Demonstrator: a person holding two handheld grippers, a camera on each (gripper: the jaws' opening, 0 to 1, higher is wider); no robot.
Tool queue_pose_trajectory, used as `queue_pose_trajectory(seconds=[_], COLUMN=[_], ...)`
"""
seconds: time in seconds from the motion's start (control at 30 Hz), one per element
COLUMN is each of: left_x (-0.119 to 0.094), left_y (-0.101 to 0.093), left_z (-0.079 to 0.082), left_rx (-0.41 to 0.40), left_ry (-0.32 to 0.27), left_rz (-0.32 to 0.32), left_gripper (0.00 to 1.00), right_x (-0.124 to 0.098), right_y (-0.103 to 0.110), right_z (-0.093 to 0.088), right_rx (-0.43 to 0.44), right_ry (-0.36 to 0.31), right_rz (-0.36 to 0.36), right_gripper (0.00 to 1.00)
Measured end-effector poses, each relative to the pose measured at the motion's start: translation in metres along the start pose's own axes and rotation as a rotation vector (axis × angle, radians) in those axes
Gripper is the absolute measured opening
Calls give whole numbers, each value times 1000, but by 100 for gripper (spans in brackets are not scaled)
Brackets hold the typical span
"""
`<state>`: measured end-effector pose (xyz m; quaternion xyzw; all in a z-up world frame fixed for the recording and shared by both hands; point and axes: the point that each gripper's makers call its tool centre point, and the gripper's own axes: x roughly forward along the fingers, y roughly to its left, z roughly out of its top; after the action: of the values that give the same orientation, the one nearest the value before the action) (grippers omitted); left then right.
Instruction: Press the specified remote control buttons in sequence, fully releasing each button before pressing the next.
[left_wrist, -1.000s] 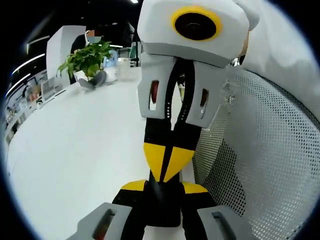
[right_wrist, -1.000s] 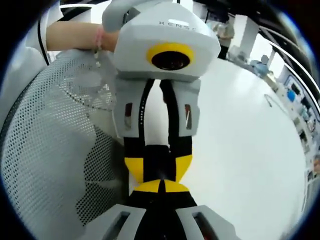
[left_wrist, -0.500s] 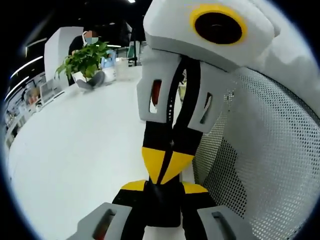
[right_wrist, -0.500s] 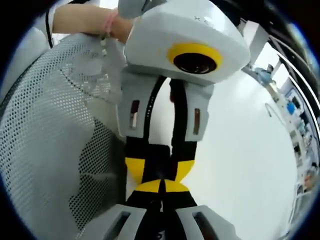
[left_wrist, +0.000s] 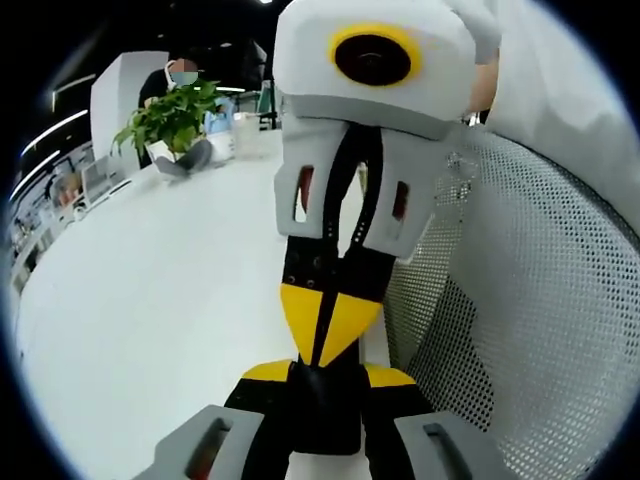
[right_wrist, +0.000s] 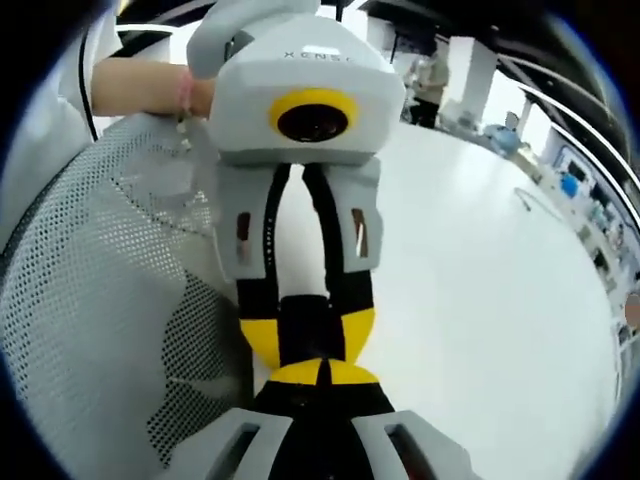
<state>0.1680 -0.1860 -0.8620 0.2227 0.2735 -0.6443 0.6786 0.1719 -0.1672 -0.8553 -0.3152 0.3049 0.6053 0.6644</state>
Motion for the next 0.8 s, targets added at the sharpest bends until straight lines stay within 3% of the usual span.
queue_pose_trajectory(seconds=[0.3, 0.47, 0.6, 0.8], left_x=[0, 0, 0, 0], left_y=[0, 0, 0, 0], left_z=[0, 0, 0, 1], left_rx=[-7, -10, -9, -9], left_ry=[-4, -8, -9, -6], left_rz=[2, 1, 1, 1], left_gripper=[24, 24, 24, 24], right_x=[-5, -12, -15, -11], right_y=[3, 2, 3, 7], right_z=[-3, -10, -18, -31], right_rx=[-63, -39, 5, 19], right_ry=[-28, -20, -28, 4], right_rz=[48, 64, 72, 75], right_gripper=[0, 7, 20, 24])
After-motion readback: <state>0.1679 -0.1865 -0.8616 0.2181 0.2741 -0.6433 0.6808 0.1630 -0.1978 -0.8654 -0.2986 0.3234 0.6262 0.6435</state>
